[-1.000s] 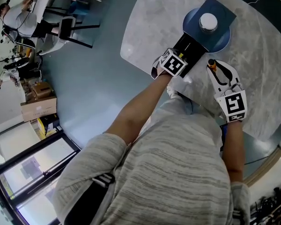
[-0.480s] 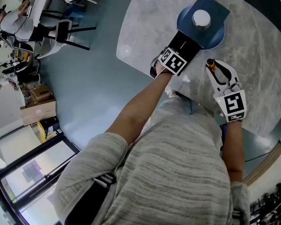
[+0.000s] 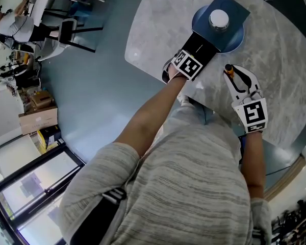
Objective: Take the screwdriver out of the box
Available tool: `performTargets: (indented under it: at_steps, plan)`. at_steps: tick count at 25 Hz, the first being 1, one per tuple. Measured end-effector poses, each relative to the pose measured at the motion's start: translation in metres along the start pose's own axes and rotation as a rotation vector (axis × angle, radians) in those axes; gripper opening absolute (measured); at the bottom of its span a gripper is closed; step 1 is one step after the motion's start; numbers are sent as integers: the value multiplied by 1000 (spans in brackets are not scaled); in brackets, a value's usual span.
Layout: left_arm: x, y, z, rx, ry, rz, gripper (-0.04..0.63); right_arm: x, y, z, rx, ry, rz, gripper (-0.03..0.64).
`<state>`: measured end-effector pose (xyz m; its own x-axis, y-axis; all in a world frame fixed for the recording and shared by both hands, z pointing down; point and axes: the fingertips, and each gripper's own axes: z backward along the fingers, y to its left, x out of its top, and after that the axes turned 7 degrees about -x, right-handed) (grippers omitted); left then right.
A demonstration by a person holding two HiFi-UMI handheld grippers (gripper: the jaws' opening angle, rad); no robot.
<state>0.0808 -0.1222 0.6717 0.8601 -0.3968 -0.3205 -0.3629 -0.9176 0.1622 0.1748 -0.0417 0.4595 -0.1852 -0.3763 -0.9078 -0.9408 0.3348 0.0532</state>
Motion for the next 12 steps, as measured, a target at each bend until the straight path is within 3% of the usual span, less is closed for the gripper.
performTargets:
  at_steps: [5,12]
  plan:
    - [1,-2,1,5,-2,-13,89,3,2,1,3,3,8,101]
    - [0,-4,2,7,-13,-32,86,6,4,4,3,8,16,103]
